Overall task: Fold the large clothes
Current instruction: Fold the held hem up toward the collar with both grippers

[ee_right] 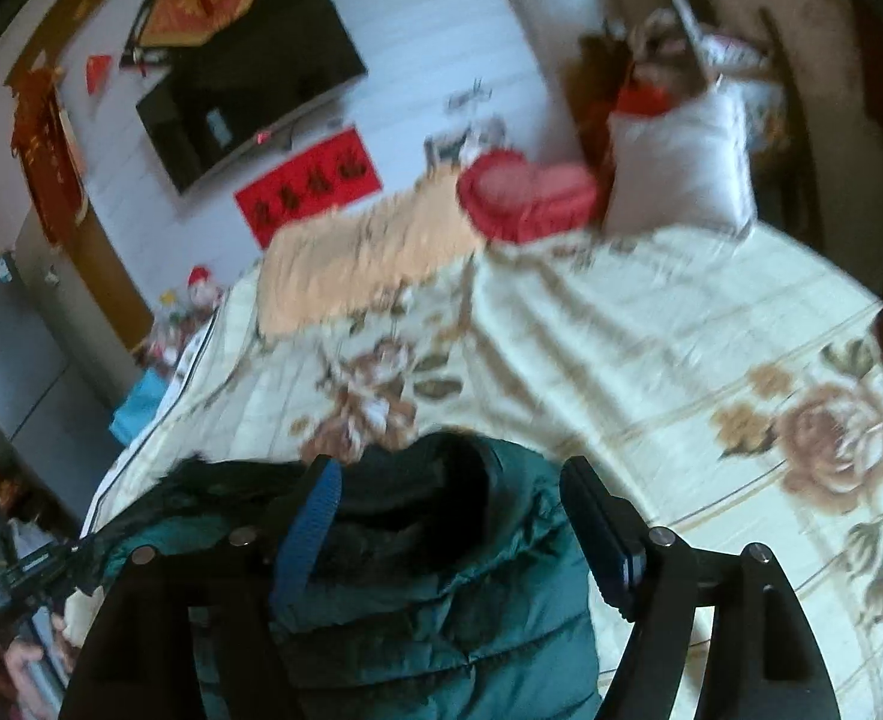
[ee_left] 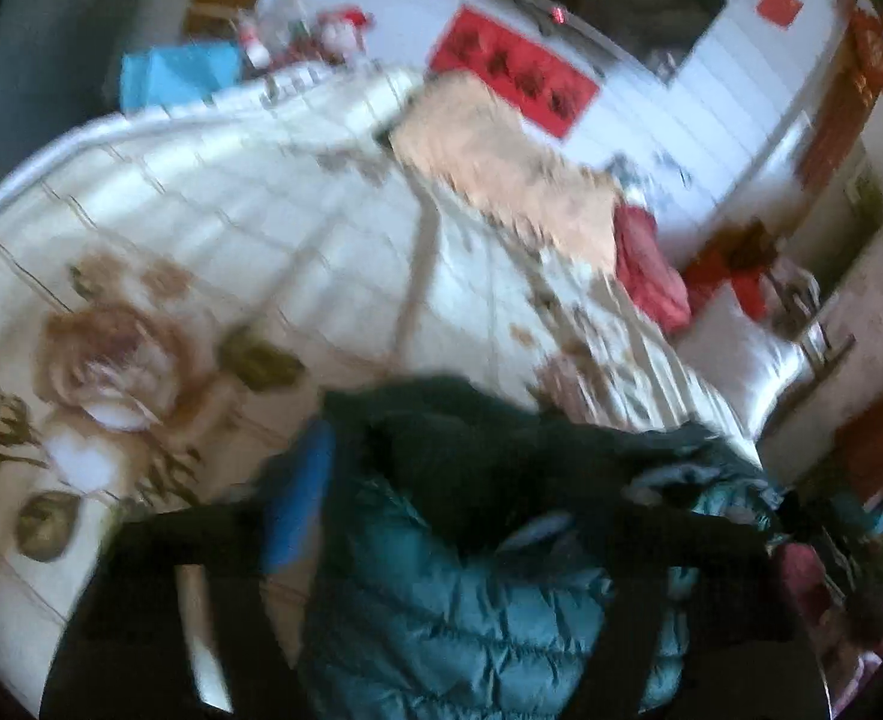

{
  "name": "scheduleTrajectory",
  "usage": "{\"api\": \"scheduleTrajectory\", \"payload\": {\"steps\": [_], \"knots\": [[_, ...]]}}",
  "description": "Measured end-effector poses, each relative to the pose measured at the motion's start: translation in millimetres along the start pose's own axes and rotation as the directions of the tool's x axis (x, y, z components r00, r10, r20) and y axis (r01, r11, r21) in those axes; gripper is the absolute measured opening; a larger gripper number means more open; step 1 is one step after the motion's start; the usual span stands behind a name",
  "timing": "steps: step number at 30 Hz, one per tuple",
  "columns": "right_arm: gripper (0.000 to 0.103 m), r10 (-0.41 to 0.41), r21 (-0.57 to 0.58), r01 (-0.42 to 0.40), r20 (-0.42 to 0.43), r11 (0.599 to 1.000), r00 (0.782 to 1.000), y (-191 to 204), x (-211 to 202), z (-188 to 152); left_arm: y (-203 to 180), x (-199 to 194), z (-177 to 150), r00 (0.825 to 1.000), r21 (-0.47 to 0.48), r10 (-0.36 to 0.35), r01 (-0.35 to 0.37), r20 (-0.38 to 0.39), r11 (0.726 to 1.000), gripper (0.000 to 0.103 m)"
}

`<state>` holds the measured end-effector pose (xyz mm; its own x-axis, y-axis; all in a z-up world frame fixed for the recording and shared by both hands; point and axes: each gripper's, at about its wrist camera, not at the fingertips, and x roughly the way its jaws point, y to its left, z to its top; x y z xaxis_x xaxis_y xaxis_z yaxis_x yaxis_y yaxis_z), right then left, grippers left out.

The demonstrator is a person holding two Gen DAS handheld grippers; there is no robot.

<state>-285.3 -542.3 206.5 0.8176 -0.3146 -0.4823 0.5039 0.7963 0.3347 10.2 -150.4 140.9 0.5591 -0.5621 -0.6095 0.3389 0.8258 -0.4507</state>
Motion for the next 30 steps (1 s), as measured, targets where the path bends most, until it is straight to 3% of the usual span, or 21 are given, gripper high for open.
{"api": "scheduleTrajectory", "payload": {"steps": [2,5,10,15,21,27,30], "knots": [[0.073,0.036,-0.046,-0.036,-0.01,0.998,0.999,17,-1,-3,-2,-9,0,0.999,-0.007,-0.003,0.003,0.038,1.0,0.082],[0.073,0.074,-0.171,-0.093,-0.111,0.981,0.991,56,18,-15,-16,-3,-7,1.0,0.036,0.012,-0.012,0.009,0.999,0.082],[0.073,0.033,-0.363,-0.114,-0.223,0.925,0.974,115,69,-46,-43,36,-26,0.993,0.134,0.102,-0.092,-0.067,0.987,0.082],[0.073,-0.057,-0.464,-0.087,-0.288,0.882,0.956,143,133,-67,-49,90,-39,0.958,0.181,0.252,-0.225,-0.141,0.957,0.082],[0.075,-0.098,-0.422,-0.08,-0.384,0.903,0.918,127,187,-79,-43,118,-41,0.94,0.21,0.31,-0.278,-0.14,0.937,0.09],[0.076,-0.113,-0.409,-0.059,-0.386,0.911,0.916,124,196,-81,-42,132,-42,0.93,0.235,0.333,-0.293,-0.154,0.927,0.092],[0.076,-0.059,-0.344,-0.084,-0.384,0.935,0.921,121,171,-66,-41,133,-43,0.932,0.229,0.324,-0.284,-0.16,0.931,0.093]]}}
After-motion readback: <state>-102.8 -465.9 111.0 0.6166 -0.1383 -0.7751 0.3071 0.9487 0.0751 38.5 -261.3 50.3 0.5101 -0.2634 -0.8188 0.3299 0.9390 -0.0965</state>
